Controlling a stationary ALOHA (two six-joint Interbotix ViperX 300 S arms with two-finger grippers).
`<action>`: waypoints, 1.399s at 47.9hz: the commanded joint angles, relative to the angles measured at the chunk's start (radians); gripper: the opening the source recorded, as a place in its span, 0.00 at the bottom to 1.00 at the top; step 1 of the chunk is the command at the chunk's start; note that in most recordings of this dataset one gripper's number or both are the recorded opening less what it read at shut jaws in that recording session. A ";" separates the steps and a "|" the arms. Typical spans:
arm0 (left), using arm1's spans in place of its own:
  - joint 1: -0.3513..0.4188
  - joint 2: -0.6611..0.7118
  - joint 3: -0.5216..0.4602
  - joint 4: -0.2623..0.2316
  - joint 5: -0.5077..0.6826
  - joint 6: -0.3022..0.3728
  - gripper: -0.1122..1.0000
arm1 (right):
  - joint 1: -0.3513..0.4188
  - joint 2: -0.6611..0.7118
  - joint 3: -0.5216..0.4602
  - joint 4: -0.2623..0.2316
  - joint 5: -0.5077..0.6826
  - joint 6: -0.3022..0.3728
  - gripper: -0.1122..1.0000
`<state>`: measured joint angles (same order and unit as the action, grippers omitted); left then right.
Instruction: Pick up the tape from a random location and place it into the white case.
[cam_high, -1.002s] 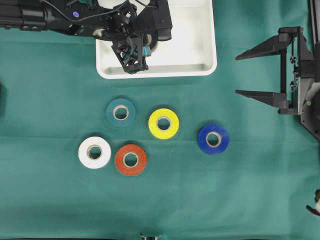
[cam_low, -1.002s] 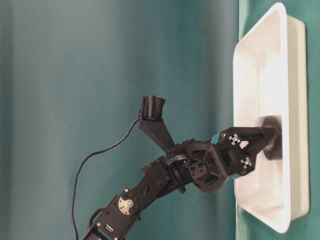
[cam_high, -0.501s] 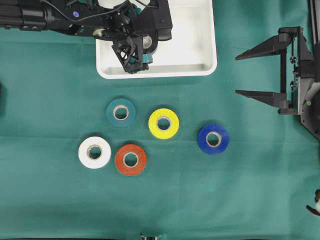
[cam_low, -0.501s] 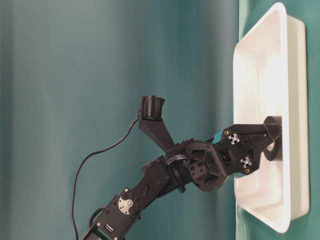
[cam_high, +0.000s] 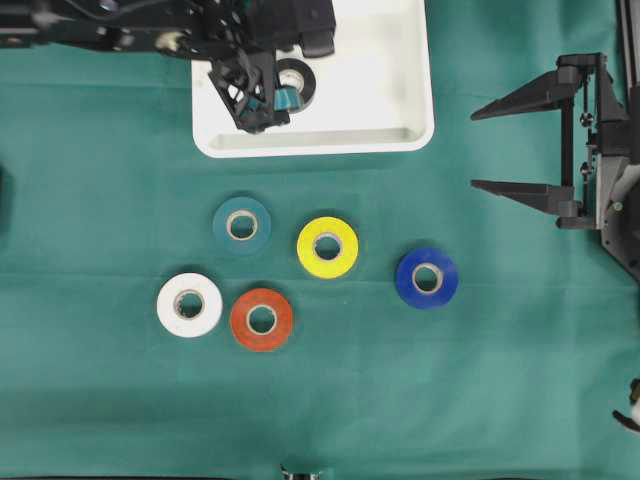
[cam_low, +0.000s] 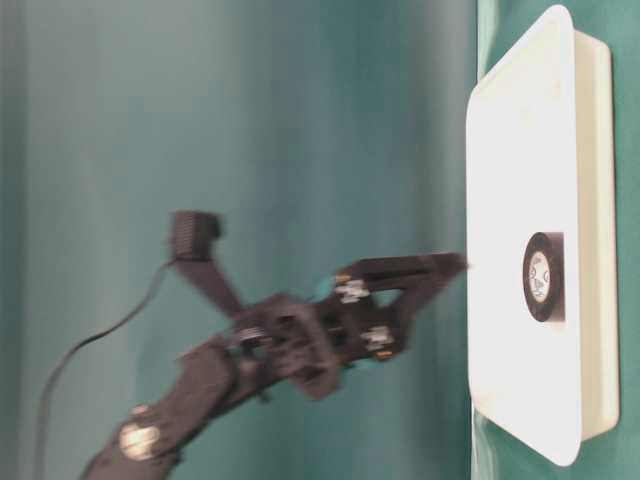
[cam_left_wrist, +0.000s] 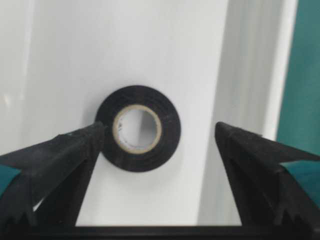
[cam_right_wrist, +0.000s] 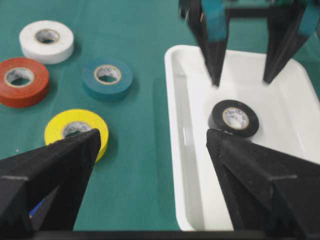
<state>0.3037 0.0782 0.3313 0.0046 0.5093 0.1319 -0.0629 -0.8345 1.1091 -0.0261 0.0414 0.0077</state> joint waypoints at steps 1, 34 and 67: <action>-0.003 -0.069 -0.034 0.000 0.028 -0.002 0.99 | -0.002 0.000 -0.018 -0.002 -0.003 0.002 0.93; -0.003 -0.183 -0.094 0.000 0.153 -0.002 0.99 | 0.000 0.000 -0.025 -0.002 0.014 0.002 0.93; -0.114 -0.190 -0.078 -0.002 0.153 -0.006 0.99 | 0.000 0.000 -0.025 -0.002 0.012 0.005 0.93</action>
<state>0.2178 -0.0782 0.2623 0.0046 0.6657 0.1273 -0.0629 -0.8376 1.1075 -0.0261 0.0583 0.0092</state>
